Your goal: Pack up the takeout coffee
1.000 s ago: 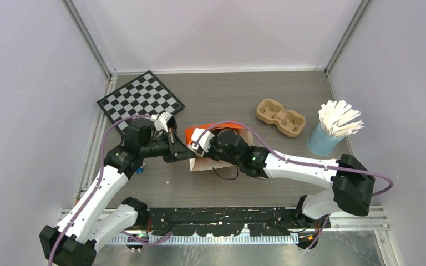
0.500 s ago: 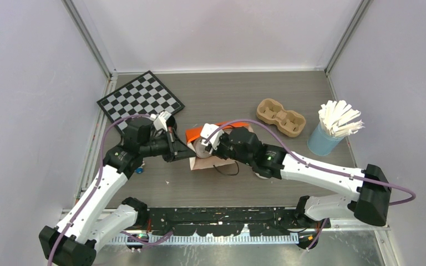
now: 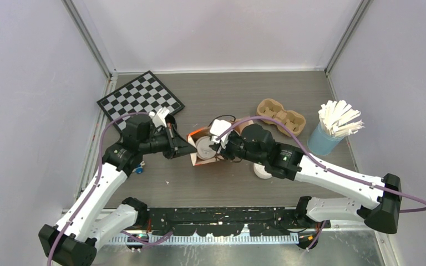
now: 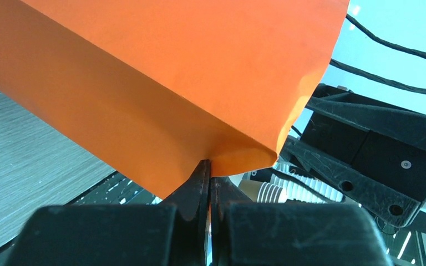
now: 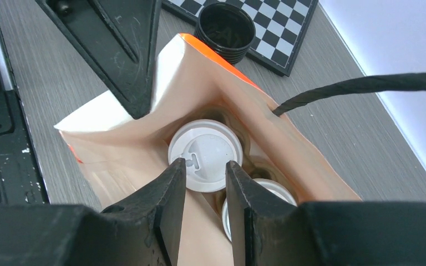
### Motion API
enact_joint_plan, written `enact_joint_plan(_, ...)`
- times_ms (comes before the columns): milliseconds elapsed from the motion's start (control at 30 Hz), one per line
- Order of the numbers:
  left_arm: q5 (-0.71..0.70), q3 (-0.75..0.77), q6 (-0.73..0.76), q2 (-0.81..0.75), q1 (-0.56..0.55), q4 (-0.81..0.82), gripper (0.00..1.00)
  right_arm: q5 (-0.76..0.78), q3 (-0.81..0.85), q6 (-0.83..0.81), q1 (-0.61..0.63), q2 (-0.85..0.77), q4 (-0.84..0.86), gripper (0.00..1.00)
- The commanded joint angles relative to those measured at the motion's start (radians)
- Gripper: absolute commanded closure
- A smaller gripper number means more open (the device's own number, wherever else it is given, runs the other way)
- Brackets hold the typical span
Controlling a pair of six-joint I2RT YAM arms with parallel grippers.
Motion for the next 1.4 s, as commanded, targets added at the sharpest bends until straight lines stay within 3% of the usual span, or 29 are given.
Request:
enact_joint_plan(0, -0.019, 0.062, -0.031, 0.01, -0.004, 0.019, 1.0, -0.022, 0.066, 0.04, 0.001, -0.014, 0.003, 0.62)
enact_joint_plan(533, -0.102, 0.181, -0.028, 0.065, -0.004, -0.105, 0.98, 0.132, 0.224, 0.153, 0.0, 0.099, 0.017, 0.61)
enact_joint_plan(867, -0.138, 0.17, -0.025, 0.061, -0.003, -0.12, 0.96, 0.114, 0.295, 0.135, -0.014, 0.206, 0.102, 0.6)
enact_joint_plan(1300, -0.207, 0.222, 0.016, 0.066, -0.003, -0.169, 0.64, 0.093, 0.409, 0.195, -0.019, 0.284, 0.099, 0.51)
enact_joint_plan(1367, -0.224, 0.236, 0.025, 0.065, -0.002, -0.177, 0.56, 0.099, 0.453, 0.198, -0.027, 0.298, 0.089, 0.48)
